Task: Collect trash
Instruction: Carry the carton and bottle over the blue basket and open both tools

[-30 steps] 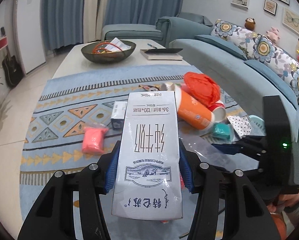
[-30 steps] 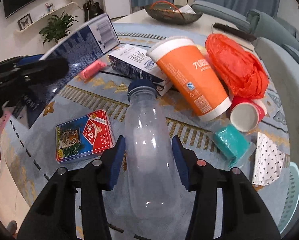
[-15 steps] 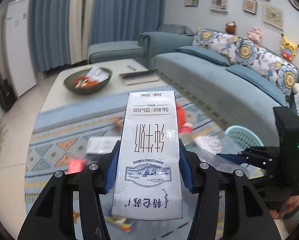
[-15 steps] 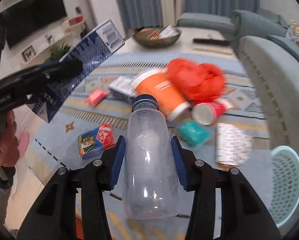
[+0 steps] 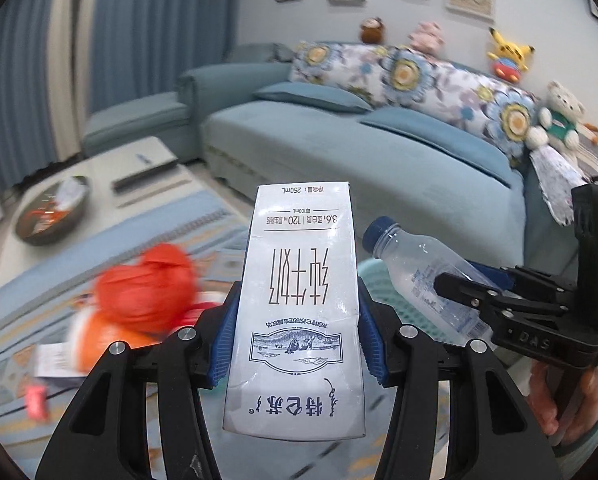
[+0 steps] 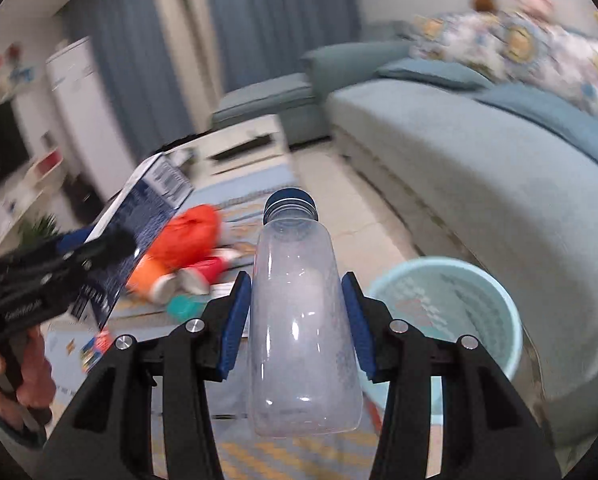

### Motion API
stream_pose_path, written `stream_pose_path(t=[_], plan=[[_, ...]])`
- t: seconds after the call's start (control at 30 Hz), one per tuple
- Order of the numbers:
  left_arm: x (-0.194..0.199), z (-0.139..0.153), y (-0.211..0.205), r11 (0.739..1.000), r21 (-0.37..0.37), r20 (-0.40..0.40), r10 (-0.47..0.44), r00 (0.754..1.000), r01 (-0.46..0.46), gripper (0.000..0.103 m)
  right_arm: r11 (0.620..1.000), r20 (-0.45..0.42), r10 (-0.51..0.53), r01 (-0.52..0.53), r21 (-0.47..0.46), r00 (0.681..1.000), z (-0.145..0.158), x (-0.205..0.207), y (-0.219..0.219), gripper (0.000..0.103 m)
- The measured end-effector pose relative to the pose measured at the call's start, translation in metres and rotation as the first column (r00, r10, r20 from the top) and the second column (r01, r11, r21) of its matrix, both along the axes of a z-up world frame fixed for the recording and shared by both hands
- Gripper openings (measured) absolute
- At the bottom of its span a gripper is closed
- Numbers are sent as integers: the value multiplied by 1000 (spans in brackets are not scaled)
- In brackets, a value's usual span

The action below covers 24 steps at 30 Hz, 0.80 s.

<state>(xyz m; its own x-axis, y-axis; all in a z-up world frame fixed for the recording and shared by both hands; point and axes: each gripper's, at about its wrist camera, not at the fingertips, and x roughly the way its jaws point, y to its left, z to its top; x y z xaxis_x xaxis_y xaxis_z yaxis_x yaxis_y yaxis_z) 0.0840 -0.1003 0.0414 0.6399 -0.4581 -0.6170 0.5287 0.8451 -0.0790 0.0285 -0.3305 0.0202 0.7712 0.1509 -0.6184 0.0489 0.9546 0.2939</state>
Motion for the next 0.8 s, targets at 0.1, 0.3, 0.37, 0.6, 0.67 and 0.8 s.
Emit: stream_pose_path(t=[0.1,0.3,0.37,0.6,0.67,0.8], plan=[[8,-23,-32,1000,-8,-47,-31,998,30,50,995,-49,-84,87,43,995,-25,1,-34,43],[22,-87,-95,996,32,-156,-74,985,80,50,970,-168,-211,228,90,963,-88,0,-78,43],[22,-103,-111,990,88,-146,-92,985,106,50,963,-194,-234,254,87,953,-104,-4,-84,43],[26,-141,-140,976,144,-223,-130,966,165,51,948,-297,-271,307,82,916,-150,-1,-91,44],[25,-143,-140,975,138,-230,-137,964,172,58,952,-302,-262,297,77,917,-154,0,-93,44],[21,-139,-135,979,114,-218,-139,966,166,70,955,-270,-257,286,74,928,-145,-6,-94,44]])
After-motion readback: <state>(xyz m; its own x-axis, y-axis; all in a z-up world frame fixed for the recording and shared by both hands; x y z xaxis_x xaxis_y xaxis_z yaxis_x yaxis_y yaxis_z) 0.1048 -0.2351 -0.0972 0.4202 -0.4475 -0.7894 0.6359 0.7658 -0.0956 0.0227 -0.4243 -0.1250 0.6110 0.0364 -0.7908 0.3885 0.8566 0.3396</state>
